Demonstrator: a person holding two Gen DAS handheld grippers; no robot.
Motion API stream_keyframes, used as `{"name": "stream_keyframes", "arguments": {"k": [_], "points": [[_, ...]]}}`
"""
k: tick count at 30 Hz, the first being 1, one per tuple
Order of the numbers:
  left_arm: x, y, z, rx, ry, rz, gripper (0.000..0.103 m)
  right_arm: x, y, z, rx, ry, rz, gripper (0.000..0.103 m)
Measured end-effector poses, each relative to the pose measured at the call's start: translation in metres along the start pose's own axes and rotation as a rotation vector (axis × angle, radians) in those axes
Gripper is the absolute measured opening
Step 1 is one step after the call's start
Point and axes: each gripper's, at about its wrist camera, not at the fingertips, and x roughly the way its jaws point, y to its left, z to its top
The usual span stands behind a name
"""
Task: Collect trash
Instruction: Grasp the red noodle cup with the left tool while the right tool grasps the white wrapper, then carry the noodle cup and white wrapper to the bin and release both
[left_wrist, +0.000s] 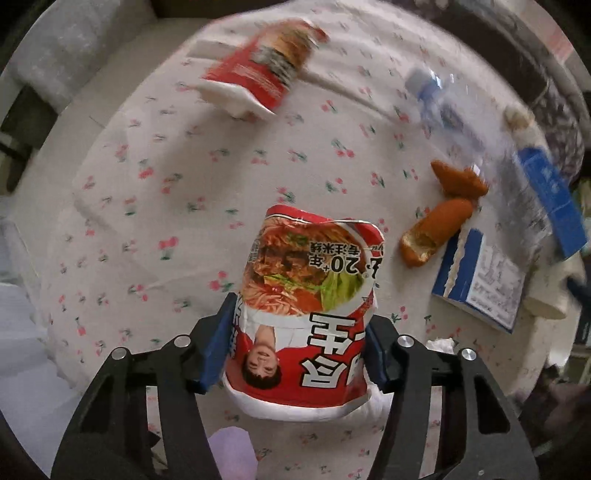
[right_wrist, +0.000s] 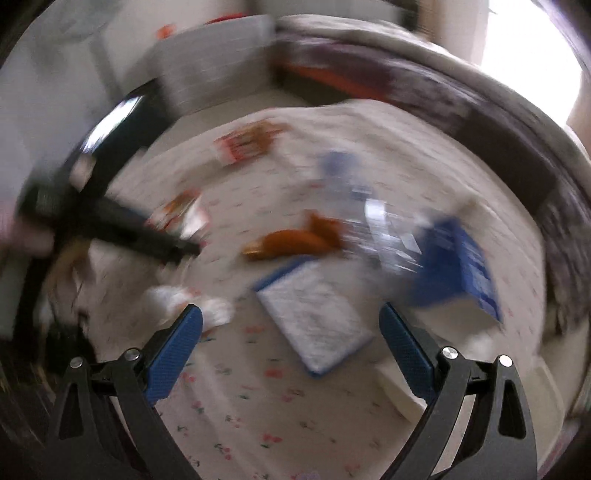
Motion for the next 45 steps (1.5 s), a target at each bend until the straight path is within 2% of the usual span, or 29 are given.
{"name": "stream_keyframes", "arguments": {"k": [3, 7, 12, 15, 16, 18, 22, 23, 27, 33, 40, 45], "points": [[-0.020, 0.017, -0.005, -0.038, -0.057, -0.027, 0.057, 0.015, 0.033, -0.002, -0.170, 0.017, 0.023, 0.093], [-0.046, 0.032, -0.011, -0.084, -0.116, -0.036, 0.058, 0.032, 0.055, -0.005, -0.283, 0.028, 0.020, 0.093], [-0.063, 0.054, -0.009, -0.159, -0.160, -0.017, 0.058, 0.052, 0.056, 0.002, -0.275, 0.044, 0.031, 0.093], [-0.063, 0.067, -0.007, -0.202, -0.158, -0.015, 0.058, 0.067, 0.059, 0.004, -0.276, 0.052, 0.027, 0.093], [-0.063, 0.069, -0.007, -0.212, -0.156, -0.010, 0.058, 0.072, 0.060, 0.004, -0.284, 0.058, 0.019, 0.092], [-0.062, 0.074, -0.009, -0.215, -0.149, -0.003, 0.058, 0.079, 0.062, 0.005, -0.296, 0.072, 0.017, 0.082], [-0.062, 0.075, -0.012, -0.207, -0.146, 0.001, 0.058, 0.082, 0.064, 0.012, -0.261, 0.071, 0.084, 0.054], [-0.063, 0.075, -0.012, -0.205, -0.149, 0.000, 0.058, 0.083, 0.065, 0.013, -0.249, 0.070, 0.084, 0.052], [-0.065, 0.071, -0.012, -0.204, -0.169, 0.000, 0.058, 0.081, 0.061, 0.019, -0.184, 0.057, 0.095, 0.048], [-0.074, 0.063, -0.009, -0.194, -0.223, 0.005, 0.058, 0.052, 0.047, 0.032, -0.065, -0.056, 0.088, 0.048], [-0.089, 0.047, -0.007, -0.183, -0.327, 0.020, 0.058, 0.012, 0.020, 0.044, 0.080, -0.206, 0.019, 0.048], [-0.101, 0.029, -0.006, -0.170, -0.424, 0.056, 0.058, -0.009, 0.002, 0.045, 0.144, -0.280, -0.037, 0.048]]}}
